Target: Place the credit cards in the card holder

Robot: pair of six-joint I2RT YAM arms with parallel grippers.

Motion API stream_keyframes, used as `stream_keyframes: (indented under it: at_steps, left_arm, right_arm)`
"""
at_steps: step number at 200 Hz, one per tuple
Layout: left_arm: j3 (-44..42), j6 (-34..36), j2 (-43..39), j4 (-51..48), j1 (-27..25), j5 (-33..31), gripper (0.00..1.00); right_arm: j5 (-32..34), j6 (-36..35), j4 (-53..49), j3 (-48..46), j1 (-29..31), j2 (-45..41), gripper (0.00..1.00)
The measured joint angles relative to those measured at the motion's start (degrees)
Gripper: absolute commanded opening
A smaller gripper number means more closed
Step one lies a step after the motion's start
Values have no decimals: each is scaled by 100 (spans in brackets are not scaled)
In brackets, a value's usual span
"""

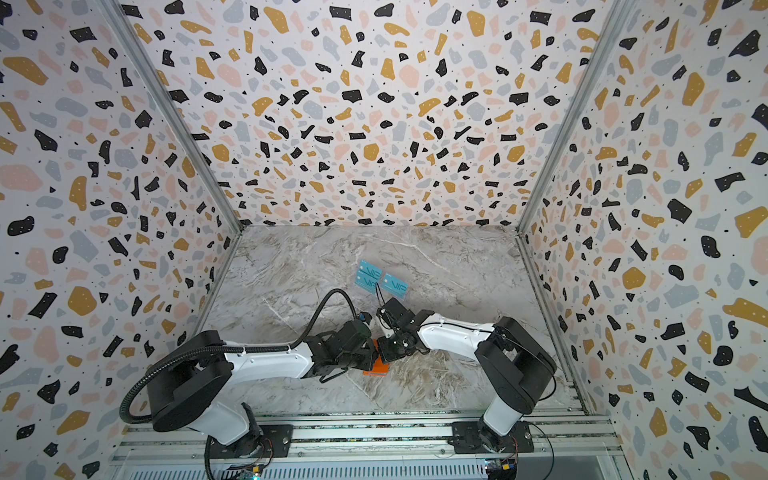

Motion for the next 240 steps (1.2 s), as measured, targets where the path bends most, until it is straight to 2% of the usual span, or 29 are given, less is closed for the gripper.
stream_keyframes:
  at_steps: [51, 60, 75, 112, 128, 154, 190, 196, 202, 222, 240]
  left_arm:
    - [0, -7, 0, -4, 0, -9, 24]
    - [4, -22, -2, -7, 0, -15, 24]
    - [4, -63, -17, -11, 9, -11, 24]
    - [70, -201, -85, -219, 144, 0, 28]
    - [103, -219, -162, -356, 232, -2, 32]
    - [103, -282, -494, -603, 382, 17, 43]
    - [109, -306, -1204, -925, 767, -173, 84]
    - [118, -299, -1346, -990, 855, -260, 94]
    - [144, -275, -1506, -1080, 964, -372, 97]
    - [210, -175, -2052, -1244, 1427, -866, 100]
    - [216, 11, -2575, -1318, 1928, -1486, 100]
  right_arm:
    - [-4, 92, 28, 24, 24, -79, 0]
    - [-7, 109, 37, 24, 28, -85, 8]
    - [-46, 131, 85, 24, 42, -105, 12]
    - [-15, 190, 247, 24, 103, -203, 32]
    - [59, 205, 286, 22, 105, -339, 34]
    - [192, 192, 455, 22, 76, -688, 40]
    - [549, -9, 645, 105, -68, -1115, 59]
    - [651, -72, 688, 140, -111, -1137, 62]
    - [741, -122, 754, 164, -157, -1167, 66]
    - [1091, -330, 892, 190, -422, -1340, 89]
    - [1493, -597, 992, 188, -763, -1620, 93]
